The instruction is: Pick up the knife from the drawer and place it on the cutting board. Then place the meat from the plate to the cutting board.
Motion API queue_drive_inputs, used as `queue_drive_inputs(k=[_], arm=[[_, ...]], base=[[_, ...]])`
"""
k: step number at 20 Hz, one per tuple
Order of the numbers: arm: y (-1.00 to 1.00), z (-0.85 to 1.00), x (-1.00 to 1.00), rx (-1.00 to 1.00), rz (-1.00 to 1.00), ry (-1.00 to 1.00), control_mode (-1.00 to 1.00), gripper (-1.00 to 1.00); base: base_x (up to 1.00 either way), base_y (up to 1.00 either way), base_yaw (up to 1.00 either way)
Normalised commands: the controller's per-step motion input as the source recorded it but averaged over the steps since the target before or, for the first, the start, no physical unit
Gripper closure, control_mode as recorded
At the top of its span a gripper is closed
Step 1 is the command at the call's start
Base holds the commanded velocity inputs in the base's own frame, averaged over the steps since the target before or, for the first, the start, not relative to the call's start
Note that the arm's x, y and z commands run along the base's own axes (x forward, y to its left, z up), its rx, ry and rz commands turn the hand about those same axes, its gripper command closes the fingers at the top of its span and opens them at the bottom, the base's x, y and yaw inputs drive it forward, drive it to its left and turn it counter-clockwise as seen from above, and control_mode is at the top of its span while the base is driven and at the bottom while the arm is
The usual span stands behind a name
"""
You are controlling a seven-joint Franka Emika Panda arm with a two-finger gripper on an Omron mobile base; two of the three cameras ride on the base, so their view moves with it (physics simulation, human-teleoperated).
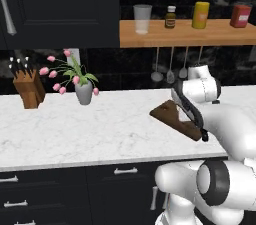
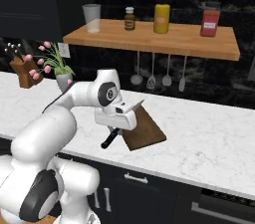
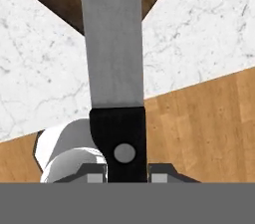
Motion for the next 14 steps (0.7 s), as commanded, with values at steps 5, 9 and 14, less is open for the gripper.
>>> queue_drive_inputs(k=[5,9,14], arm=[[-0.15,-0.23,0.99,0.08,0.00,0.12,-1.00,1.00],[-0.03,-0.36,0.89,0.05,0.00,0.16,-1.00,1.00],[-0.01,-0.55,0.49,0.00,0.00,0.04,-1.00,1.00]], base=[[0.00,0.00,0.00],[0.00,0.00,0.00],[0.00,0.00,0.00]])
